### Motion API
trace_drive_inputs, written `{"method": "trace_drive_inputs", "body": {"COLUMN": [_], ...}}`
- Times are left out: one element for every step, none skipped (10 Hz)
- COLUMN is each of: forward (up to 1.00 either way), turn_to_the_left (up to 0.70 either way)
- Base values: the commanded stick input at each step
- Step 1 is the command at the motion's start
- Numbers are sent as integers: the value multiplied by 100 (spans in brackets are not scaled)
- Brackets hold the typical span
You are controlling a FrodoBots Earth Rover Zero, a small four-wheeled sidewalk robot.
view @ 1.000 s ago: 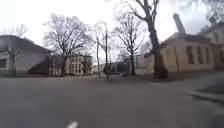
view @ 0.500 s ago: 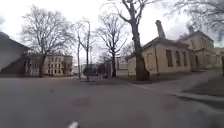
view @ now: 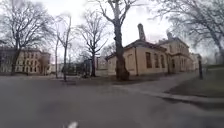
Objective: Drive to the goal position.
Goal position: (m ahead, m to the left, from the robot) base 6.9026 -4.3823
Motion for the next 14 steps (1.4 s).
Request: {"method": "trace_drive_inputs", "body": {"forward": [70,70,70,70,70,70,70,70,70,70,70,70,70,70], "turn_to_the_left": [0,0,0,0,0,0,11,35,35,35,35,25,0,0]}}
